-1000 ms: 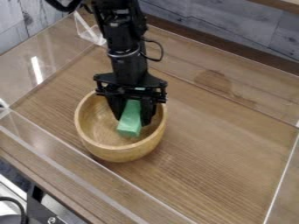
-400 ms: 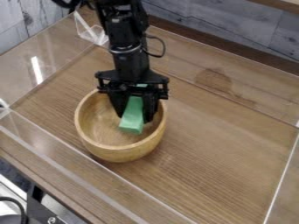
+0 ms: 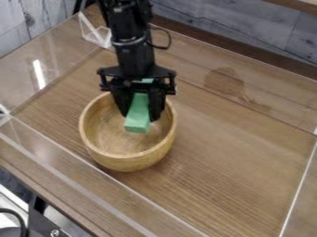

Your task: Move green stick from inside the wooden bowl to the table next to it

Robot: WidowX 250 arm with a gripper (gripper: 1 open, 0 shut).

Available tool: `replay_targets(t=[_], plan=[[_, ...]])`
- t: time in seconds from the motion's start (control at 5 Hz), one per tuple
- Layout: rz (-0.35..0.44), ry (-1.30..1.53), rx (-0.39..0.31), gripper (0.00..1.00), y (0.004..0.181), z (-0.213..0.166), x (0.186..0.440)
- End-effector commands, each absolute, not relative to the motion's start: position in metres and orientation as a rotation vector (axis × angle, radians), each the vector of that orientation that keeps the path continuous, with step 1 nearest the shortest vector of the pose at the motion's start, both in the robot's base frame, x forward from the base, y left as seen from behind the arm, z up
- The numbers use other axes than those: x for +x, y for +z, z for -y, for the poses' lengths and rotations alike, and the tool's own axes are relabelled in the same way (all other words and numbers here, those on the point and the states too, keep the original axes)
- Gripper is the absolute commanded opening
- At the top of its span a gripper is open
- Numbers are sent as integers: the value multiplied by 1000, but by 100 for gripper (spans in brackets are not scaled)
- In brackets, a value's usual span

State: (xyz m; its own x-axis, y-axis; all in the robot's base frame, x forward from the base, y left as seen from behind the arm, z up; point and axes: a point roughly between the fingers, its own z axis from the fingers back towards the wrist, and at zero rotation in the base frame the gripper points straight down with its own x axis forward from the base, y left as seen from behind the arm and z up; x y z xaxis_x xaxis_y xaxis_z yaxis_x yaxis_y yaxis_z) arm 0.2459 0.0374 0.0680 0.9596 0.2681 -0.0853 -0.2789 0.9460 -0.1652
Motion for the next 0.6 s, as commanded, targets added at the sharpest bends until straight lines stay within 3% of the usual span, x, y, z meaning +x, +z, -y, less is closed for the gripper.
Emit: replay_targets(t=[0.0, 0.4], plan=[[19, 279, -173, 0, 91, -48, 256], [54, 288, -156, 0, 94, -76, 256]])
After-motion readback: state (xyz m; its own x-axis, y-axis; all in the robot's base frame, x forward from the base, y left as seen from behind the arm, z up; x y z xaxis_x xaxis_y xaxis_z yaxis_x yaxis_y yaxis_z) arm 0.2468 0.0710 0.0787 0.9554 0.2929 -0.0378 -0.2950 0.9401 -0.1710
